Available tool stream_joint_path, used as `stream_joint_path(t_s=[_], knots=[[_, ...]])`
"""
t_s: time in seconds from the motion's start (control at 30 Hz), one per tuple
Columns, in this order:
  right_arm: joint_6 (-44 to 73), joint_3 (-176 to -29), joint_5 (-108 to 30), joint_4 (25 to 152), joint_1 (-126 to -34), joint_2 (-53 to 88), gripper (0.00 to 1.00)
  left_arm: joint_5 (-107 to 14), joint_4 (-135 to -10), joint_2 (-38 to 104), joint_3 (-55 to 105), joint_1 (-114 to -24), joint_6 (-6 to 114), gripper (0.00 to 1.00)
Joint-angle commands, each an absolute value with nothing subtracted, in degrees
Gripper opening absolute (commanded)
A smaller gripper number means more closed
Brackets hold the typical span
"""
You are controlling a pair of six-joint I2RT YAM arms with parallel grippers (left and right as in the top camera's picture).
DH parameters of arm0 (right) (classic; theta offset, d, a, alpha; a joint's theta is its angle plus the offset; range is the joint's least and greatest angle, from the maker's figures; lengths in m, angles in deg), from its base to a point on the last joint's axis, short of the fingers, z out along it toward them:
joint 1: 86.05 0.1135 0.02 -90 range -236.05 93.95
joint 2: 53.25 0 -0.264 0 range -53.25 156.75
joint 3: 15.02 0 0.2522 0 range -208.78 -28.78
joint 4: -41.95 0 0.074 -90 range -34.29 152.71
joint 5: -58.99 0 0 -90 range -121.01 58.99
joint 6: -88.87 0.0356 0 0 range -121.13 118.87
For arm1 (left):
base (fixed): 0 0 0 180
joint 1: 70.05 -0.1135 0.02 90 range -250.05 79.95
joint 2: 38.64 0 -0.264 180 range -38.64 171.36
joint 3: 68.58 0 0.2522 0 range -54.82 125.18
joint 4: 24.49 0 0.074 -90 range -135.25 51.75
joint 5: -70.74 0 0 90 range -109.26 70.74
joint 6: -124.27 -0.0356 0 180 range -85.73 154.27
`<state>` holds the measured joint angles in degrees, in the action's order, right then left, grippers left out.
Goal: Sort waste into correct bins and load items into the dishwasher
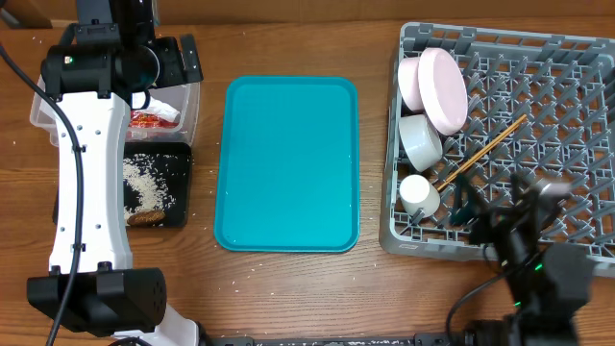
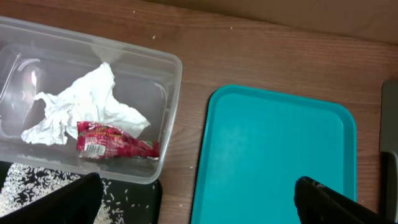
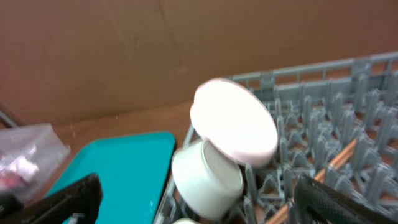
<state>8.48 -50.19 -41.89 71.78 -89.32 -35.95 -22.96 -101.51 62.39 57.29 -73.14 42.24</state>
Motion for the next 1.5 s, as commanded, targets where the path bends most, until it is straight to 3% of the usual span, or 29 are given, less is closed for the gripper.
stream_joint_path(t_s=[0.0,0.27,1.47], knots=[[8.26,-40.55,-40.88,67.24,-89.1,-41.7,1.0,-23.16,-101.47,62.35,57.84,-73.03,41.54,1.0],[8.46,-29.18,-34.94,59.81,-87.61,-50.2,1.0,-23.16,-101.47,62.35,57.84,-73.03,41.54,1.0],[8.46,-29.23,-33.62,60.22,-87.61,-53.09,1.0,-19.73,-104.35,60.71,57.84,-73.18,40.27,1.0]])
